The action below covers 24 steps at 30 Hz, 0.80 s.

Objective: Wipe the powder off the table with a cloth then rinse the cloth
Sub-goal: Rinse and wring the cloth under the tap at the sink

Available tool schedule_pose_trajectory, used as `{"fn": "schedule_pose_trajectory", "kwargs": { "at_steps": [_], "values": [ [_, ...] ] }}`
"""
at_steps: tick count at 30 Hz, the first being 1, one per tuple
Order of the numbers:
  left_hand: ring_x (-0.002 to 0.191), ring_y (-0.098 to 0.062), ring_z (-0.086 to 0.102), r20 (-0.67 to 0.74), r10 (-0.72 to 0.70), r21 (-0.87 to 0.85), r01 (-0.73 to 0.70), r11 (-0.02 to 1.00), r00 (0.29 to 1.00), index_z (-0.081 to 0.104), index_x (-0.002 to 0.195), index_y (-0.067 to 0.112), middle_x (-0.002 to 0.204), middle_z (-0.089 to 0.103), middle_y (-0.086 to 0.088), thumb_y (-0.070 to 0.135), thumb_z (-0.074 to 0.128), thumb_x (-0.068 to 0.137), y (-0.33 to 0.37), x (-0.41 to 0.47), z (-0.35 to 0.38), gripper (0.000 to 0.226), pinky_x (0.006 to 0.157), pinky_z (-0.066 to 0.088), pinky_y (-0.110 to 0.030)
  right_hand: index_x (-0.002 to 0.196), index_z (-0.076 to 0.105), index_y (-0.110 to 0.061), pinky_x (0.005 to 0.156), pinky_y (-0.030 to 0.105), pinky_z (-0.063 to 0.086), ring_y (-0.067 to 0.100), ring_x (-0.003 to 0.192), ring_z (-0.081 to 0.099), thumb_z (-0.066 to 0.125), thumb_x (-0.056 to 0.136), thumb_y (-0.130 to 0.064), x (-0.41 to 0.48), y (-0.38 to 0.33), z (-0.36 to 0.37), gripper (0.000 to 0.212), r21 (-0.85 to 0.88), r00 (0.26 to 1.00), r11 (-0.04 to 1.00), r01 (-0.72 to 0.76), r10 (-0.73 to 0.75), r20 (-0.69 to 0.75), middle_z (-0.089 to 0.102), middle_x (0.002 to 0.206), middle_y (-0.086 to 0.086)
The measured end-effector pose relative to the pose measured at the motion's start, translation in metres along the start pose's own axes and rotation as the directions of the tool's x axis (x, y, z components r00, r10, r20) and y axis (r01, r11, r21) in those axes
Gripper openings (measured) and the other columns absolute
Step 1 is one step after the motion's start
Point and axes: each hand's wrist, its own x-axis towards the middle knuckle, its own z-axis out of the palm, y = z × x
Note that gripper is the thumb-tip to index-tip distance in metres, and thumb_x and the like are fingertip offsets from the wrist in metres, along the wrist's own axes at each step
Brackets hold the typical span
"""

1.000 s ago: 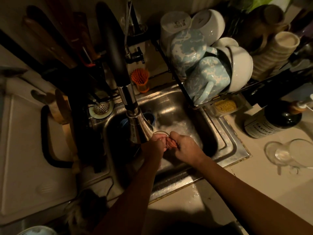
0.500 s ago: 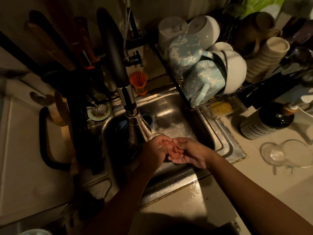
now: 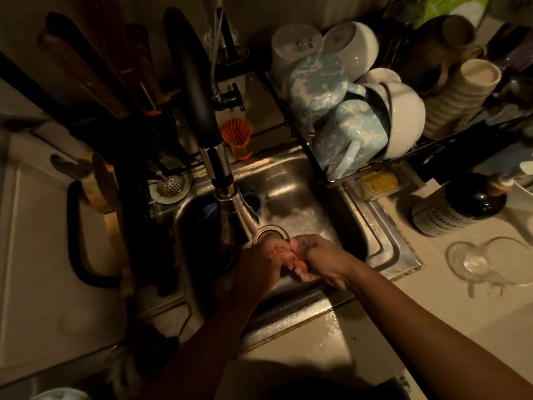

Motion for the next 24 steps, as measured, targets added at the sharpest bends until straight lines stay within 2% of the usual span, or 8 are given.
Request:
{"fn": "schedule_pose_trajectory", "kwargs": {
  "at_steps": [3, 6, 9, 13, 16, 19, 22, 24],
  "values": [
    [0.079, -0.014, 0.071, -0.043, -0.205, -0.171, 0.195, 0.966, 0.978, 0.072, 0.084, 0.029, 0.080, 0.073, 0.009, 0.030, 0.064, 0.078, 0.010, 0.000, 0.011, 0.010, 0.076, 0.059, -0.041, 0.094, 0.068, -0.012, 0.056, 0.023, 0.045, 0.010, 0.056, 0.058, 0.055, 0.097, -0.001, 0.005, 0.007, -0.001, 0.017, -0.334, 0.963, 0.925, 0.182, -0.237, -0.131, 0.068, 0.068, 0.009],
    [0.075, -0.015, 0.072, -0.202, -0.335, -0.338, 0.255, 0.906, 0.920, 0.071, 0.085, 0.019, 0.079, 0.075, 0.002, 0.019, 0.065, 0.074, 0.022, 0.001, 0.015, 0.012, 0.065, 0.058, -0.030, 0.099, 0.069, -0.008, 0.060, 0.006, 0.035, 0.009, 0.066, 0.057, 0.057, 0.094, -0.012, 0.008, 0.009, 0.004, 0.013, -0.646, 0.835, 0.693, 0.319, -0.528, -0.154, 0.069, 0.077, 0.002],
    [0.071, -0.020, 0.073, -0.150, -0.362, -0.420, 0.272, 0.866, 0.920, 0.070, 0.089, 0.006, 0.078, 0.076, -0.006, 0.007, 0.058, 0.086, 0.025, 0.007, 0.016, 0.012, 0.056, 0.050, -0.023, 0.094, 0.067, -0.004, 0.060, 0.011, 0.030, 0.020, 0.076, 0.058, 0.052, 0.083, -0.018, 0.010, 0.010, -0.001, 0.023, -0.766, 0.735, 0.506, 0.396, -0.675, -0.066, 0.070, 0.079, 0.012],
    [0.062, -0.016, 0.068, -0.044, -0.487, -0.548, 0.387, 0.742, 0.872, 0.065, 0.093, 0.000, 0.076, 0.072, -0.011, -0.002, 0.050, 0.095, 0.028, 0.019, 0.012, 0.015, 0.048, 0.047, -0.017, 0.097, 0.067, -0.005, 0.065, 0.013, 0.032, 0.026, 0.076, 0.064, 0.046, 0.088, -0.025, 0.013, 0.008, -0.005, 0.030, -0.802, 0.690, 0.409, 0.436, -0.724, 0.006, 0.071, 0.085, 0.013],
    [0.053, -0.012, 0.062, -0.011, -0.475, -0.465, 0.416, 0.782, 0.880, 0.062, 0.096, 0.002, 0.074, 0.067, -0.011, -0.005, 0.048, 0.095, 0.027, 0.025, 0.007, 0.016, 0.046, 0.046, -0.019, 0.120, 0.064, -0.009, 0.073, 0.011, 0.039, 0.022, 0.085, 0.064, 0.050, 0.097, -0.026, 0.016, 0.014, -0.003, 0.032, -0.758, 0.717, 0.466, 0.457, -0.697, 0.003, 0.074, 0.096, 0.013],
    [0.052, -0.008, 0.059, 0.059, -0.458, -0.384, 0.444, 0.810, 0.887, 0.059, 0.107, 0.000, 0.076, 0.065, -0.008, -0.006, 0.047, 0.095, 0.028, 0.025, -0.003, 0.019, 0.048, 0.045, -0.019, 0.141, 0.042, -0.016, 0.079, 0.032, 0.052, 0.028, 0.090, 0.069, 0.050, 0.102, -0.022, 0.012, 0.016, 0.003, 0.041, -0.688, 0.835, 0.609, 0.394, -0.551, -0.010, 0.073, 0.103, 0.014],
    [0.075, -0.017, 0.059, 0.216, -0.420, -0.349, 0.471, 0.810, 0.881, 0.062, 0.110, 0.007, 0.089, 0.066, -0.006, 0.002, 0.052, 0.097, 0.023, 0.021, -0.013, 0.017, 0.063, 0.049, -0.023, 0.146, 0.038, -0.023, 0.085, 0.035, 0.051, 0.025, 0.096, 0.067, 0.045, 0.099, -0.026, 0.011, 0.010, 0.006, 0.048, -0.593, 0.904, 0.743, 0.310, -0.423, -0.058, 0.070, 0.108, 0.012],
    [0.080, -0.020, 0.061, 0.224, -0.370, -0.327, 0.427, 0.843, 0.902, 0.063, 0.103, 0.016, 0.090, 0.066, -0.005, -0.001, 0.059, 0.092, 0.019, 0.018, -0.018, 0.021, 0.064, 0.050, -0.025, 0.148, 0.041, -0.028, 0.087, 0.035, 0.050, 0.018, 0.094, 0.066, 0.042, 0.089, -0.036, 0.013, 0.004, 0.005, 0.060, -0.432, 0.939, 0.866, 0.251, -0.326, -0.107, 0.069, 0.105, 0.005]
  ]
}}
